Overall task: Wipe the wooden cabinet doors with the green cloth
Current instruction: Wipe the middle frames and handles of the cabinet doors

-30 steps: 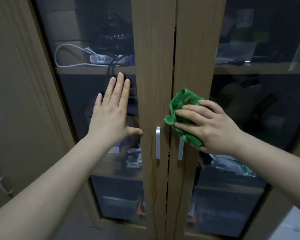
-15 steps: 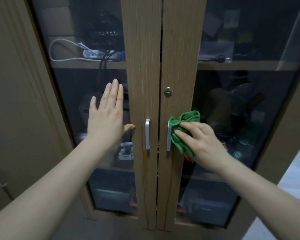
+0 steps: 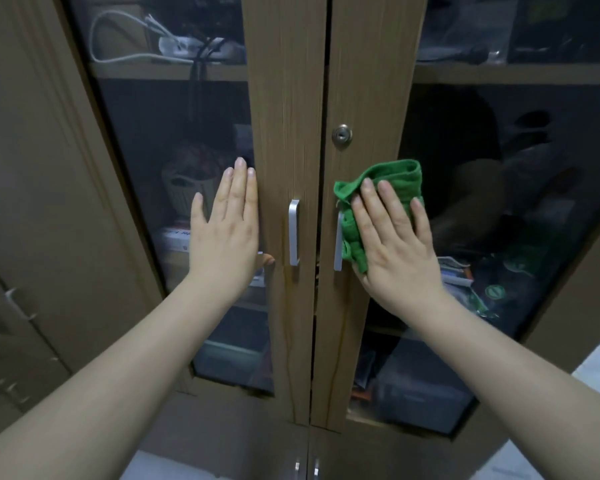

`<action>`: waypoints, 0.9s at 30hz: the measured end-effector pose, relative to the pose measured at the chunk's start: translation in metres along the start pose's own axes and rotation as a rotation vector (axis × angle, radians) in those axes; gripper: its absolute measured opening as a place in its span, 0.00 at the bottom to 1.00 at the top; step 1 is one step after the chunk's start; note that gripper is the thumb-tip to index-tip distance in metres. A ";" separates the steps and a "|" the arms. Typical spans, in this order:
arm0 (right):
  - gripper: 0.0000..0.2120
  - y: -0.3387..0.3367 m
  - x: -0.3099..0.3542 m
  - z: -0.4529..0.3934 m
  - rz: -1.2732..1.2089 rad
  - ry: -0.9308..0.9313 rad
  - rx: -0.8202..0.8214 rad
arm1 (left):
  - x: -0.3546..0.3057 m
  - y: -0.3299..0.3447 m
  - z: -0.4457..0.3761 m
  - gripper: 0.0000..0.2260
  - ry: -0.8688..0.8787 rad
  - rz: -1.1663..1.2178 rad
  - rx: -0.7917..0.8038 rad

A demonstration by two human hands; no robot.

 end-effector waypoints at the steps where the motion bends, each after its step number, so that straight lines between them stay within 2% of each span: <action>1: 0.35 0.007 0.005 0.009 -0.014 0.008 -0.001 | 0.000 0.003 0.001 0.60 -0.003 0.011 0.002; 4: 0.34 0.027 0.019 0.033 -0.039 -0.002 0.015 | 0.000 0.010 0.002 0.61 -0.002 0.052 0.004; 8: 0.35 0.042 0.025 0.059 -0.050 -0.119 0.036 | 0.003 0.014 0.000 0.61 0.014 0.105 0.008; 11: 0.28 0.034 0.003 0.054 -0.173 -0.297 -0.011 | 0.005 0.014 0.000 0.61 0.025 0.122 0.011; 15: 0.19 0.009 -0.026 0.038 -0.186 -0.630 0.175 | 0.006 0.013 0.000 0.60 0.051 0.138 0.012; 17: 0.18 -0.008 -0.032 0.025 -0.190 -0.672 0.200 | 0.009 0.013 0.001 0.58 0.070 0.133 0.010; 19: 0.14 -0.031 -0.035 0.002 -0.263 -0.533 0.088 | 0.014 0.012 0.002 0.55 0.100 0.110 -0.003; 21: 0.11 -0.055 -0.030 -0.025 -0.390 -0.310 -0.068 | 0.021 0.010 0.002 0.53 0.133 0.088 -0.023; 24: 0.15 -0.080 0.008 -0.066 -0.508 -0.084 -0.206 | 0.031 0.007 -0.001 0.50 0.176 0.040 -0.042; 27: 0.21 -0.088 0.058 -0.099 -0.518 0.065 -0.214 | 0.038 0.007 -0.004 0.49 0.232 0.043 -0.054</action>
Point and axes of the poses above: each hand's wrist, its own z-axis away from the middle knuckle, its own y-axis out of the palm, x = y × z, the point moved 3 cm from there along -z, towards the middle knuckle, and after that the axes turned 7 degrees about x, right-handed, at the moved point
